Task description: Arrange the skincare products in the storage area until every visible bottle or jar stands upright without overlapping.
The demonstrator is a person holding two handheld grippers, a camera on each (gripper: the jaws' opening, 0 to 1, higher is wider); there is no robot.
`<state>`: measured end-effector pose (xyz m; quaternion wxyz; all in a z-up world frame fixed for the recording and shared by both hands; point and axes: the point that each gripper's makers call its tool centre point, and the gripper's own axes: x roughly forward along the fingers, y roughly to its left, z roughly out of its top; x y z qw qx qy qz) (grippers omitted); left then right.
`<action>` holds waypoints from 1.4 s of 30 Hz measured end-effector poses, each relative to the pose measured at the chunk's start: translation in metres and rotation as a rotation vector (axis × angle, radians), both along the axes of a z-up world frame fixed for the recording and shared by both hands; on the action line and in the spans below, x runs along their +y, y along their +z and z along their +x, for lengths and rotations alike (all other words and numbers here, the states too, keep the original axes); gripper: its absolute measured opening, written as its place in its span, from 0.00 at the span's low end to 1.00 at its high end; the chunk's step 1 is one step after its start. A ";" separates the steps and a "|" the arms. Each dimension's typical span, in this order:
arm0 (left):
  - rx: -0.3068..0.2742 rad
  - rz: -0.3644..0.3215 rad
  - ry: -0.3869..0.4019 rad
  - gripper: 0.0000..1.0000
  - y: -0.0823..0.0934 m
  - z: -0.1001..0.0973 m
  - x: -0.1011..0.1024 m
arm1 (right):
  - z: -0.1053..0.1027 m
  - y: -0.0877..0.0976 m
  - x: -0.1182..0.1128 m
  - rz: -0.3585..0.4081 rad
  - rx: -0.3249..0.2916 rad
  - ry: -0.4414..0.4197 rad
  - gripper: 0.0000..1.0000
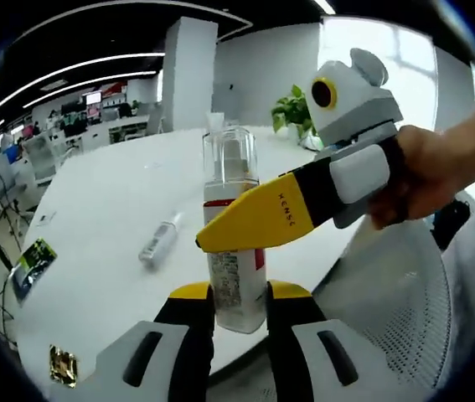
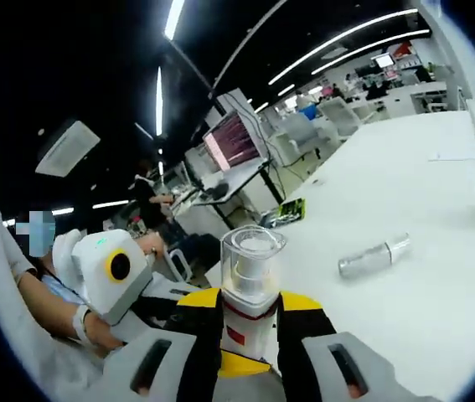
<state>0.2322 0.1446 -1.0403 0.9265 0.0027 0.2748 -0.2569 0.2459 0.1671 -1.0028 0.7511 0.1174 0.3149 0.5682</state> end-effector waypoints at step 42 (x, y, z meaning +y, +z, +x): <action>0.052 0.320 -0.080 0.15 -0.049 -0.001 0.011 | 0.110 0.008 -0.050 -0.221 -0.271 -0.107 0.16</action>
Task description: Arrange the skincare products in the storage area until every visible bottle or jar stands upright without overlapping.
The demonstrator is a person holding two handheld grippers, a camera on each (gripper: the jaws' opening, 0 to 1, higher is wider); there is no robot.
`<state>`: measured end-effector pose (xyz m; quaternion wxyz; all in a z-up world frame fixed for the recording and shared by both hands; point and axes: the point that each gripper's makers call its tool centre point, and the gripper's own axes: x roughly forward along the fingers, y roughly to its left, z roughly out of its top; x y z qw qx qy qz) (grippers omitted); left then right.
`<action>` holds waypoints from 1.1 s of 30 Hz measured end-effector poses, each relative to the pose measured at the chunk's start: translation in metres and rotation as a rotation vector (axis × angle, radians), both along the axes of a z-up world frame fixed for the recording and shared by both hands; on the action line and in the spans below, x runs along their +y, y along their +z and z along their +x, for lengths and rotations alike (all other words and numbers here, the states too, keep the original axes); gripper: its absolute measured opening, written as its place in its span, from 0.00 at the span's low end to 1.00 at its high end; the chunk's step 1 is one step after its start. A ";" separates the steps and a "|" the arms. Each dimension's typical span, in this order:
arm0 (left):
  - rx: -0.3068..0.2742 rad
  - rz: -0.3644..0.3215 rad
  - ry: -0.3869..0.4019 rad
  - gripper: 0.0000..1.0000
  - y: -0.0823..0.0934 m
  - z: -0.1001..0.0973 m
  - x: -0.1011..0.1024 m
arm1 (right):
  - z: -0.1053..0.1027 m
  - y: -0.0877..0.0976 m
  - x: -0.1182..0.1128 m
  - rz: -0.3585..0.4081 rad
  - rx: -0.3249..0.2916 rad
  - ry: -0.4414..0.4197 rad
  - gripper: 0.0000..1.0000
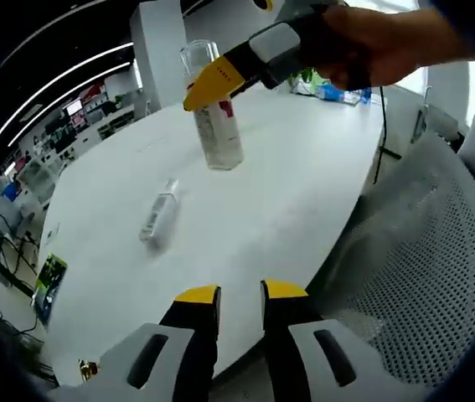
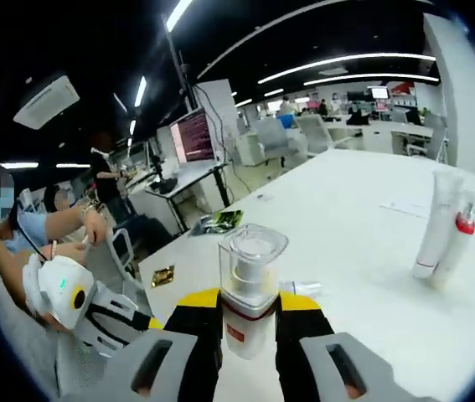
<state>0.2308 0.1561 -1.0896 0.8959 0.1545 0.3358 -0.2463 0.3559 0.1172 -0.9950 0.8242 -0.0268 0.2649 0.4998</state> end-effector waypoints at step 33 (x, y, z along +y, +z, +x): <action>0.047 0.044 0.008 0.11 -0.014 -0.003 0.008 | 0.101 -0.025 -0.060 -0.097 -0.062 -0.145 0.16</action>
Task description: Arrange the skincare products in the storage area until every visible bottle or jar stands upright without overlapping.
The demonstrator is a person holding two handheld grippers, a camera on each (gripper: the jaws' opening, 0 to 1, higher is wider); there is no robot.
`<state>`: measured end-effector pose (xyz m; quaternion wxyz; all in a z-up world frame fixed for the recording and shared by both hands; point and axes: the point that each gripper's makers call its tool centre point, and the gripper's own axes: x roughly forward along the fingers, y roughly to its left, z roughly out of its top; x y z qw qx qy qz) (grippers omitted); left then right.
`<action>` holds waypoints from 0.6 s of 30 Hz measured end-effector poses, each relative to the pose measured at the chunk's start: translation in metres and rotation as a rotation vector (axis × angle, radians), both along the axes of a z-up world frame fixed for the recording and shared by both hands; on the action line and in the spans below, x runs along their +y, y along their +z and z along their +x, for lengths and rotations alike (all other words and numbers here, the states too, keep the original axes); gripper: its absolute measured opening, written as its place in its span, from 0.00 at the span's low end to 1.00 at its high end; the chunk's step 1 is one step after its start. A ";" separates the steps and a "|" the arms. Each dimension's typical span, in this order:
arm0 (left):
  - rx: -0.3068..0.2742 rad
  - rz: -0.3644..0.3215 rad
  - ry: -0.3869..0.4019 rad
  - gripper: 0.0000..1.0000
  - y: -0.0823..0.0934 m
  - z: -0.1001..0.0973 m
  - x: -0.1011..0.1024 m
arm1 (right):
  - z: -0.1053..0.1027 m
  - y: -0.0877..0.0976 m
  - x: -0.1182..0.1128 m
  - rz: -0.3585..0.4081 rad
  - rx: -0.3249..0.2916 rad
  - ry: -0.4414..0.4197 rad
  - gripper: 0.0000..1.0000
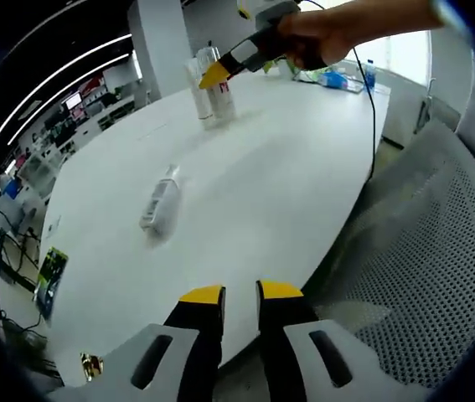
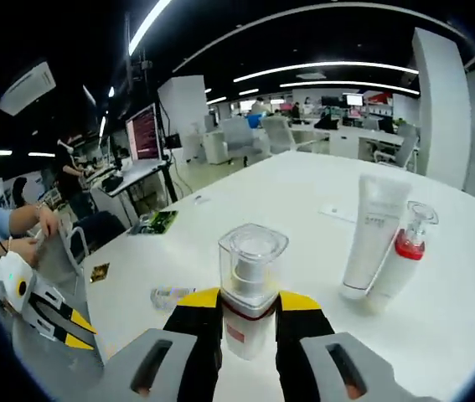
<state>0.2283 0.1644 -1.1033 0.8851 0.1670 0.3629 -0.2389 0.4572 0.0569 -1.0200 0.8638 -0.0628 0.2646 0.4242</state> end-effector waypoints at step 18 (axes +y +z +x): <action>-0.045 0.006 -0.024 0.14 0.012 0.003 0.002 | 0.008 -0.021 -0.018 -0.072 0.012 -0.002 0.16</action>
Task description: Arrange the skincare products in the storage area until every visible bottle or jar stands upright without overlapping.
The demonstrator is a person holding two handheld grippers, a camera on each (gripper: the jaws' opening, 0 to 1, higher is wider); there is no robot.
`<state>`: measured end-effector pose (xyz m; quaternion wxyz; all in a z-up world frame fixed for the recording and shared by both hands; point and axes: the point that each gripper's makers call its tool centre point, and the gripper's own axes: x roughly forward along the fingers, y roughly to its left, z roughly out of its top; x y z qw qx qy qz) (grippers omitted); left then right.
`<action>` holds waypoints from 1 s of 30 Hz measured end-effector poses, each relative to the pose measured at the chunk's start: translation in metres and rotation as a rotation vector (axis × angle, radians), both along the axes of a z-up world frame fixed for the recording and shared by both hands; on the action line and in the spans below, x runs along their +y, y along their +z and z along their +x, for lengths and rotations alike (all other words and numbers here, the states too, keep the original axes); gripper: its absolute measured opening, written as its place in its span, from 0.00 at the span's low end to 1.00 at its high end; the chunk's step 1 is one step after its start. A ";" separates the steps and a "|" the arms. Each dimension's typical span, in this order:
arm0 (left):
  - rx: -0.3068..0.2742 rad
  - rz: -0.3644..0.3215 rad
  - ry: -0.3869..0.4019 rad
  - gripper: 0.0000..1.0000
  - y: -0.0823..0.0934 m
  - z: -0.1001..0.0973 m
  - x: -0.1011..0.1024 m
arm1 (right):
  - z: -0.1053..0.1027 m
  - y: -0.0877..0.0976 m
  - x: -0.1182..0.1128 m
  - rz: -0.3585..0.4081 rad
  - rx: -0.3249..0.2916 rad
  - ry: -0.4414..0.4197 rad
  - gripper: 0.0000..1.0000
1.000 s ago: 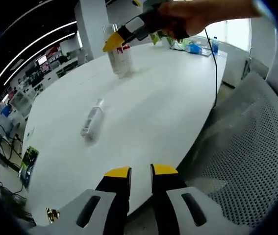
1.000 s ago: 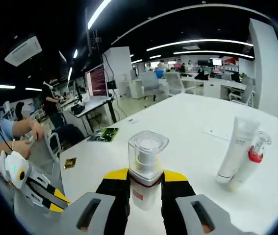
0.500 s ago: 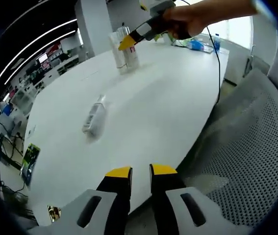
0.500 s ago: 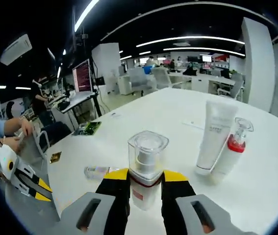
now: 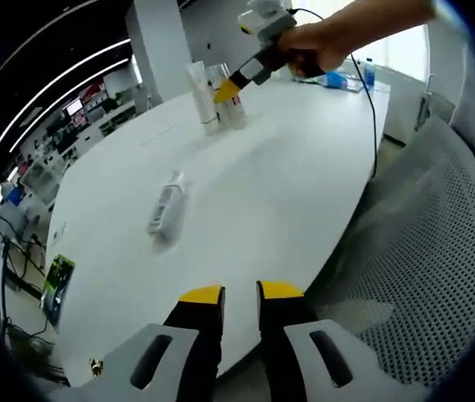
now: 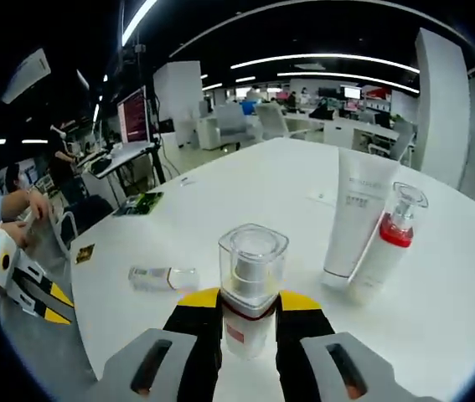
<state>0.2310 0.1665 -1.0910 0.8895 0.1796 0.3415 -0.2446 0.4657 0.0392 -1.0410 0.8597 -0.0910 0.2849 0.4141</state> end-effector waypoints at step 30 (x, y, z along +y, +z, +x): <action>0.059 0.004 -0.051 0.23 -0.016 -0.010 0.023 | 0.022 -0.009 -0.033 -0.002 -0.042 -0.095 0.16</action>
